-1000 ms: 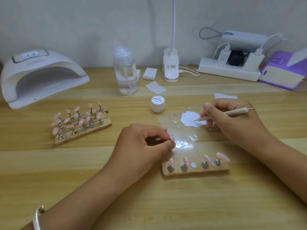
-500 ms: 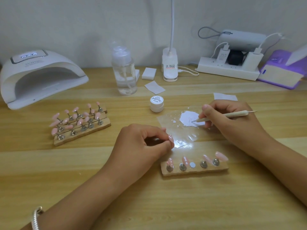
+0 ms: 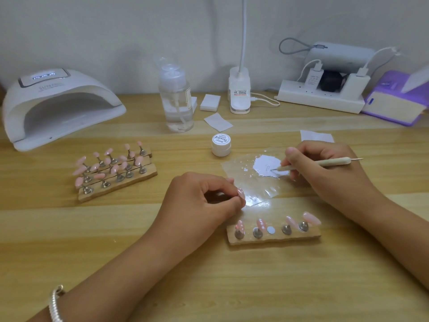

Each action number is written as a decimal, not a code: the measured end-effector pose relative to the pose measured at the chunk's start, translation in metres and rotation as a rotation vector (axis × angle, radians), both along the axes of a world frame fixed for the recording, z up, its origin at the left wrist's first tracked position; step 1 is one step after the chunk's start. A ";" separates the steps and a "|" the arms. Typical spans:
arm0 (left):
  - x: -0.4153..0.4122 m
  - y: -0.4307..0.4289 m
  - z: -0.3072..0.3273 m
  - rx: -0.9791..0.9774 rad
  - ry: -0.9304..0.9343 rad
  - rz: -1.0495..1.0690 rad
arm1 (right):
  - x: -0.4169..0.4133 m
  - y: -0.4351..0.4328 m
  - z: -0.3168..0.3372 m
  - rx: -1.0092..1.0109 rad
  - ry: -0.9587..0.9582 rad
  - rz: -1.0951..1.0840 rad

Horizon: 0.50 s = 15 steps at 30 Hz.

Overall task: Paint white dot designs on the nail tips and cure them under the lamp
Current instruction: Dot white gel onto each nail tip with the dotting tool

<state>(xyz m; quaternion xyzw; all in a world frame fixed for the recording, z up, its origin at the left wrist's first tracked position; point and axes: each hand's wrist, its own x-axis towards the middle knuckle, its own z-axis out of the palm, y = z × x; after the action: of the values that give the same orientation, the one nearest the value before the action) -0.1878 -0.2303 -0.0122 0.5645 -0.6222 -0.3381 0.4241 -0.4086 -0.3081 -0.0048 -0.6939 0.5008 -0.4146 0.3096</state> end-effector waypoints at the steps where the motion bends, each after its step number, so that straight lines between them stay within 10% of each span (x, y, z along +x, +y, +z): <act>1: 0.000 0.000 0.000 0.001 0.002 0.000 | 0.000 0.000 0.000 -0.007 0.002 -0.005; 15: 0.000 0.001 0.001 -0.014 -0.006 0.003 | 0.000 -0.002 0.000 -0.008 -0.006 -0.005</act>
<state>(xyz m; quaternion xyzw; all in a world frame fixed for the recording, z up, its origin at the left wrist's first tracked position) -0.1882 -0.2296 -0.0113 0.5636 -0.6250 -0.3311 0.4267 -0.4091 -0.3099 -0.0045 -0.6927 0.5000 -0.4193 0.3072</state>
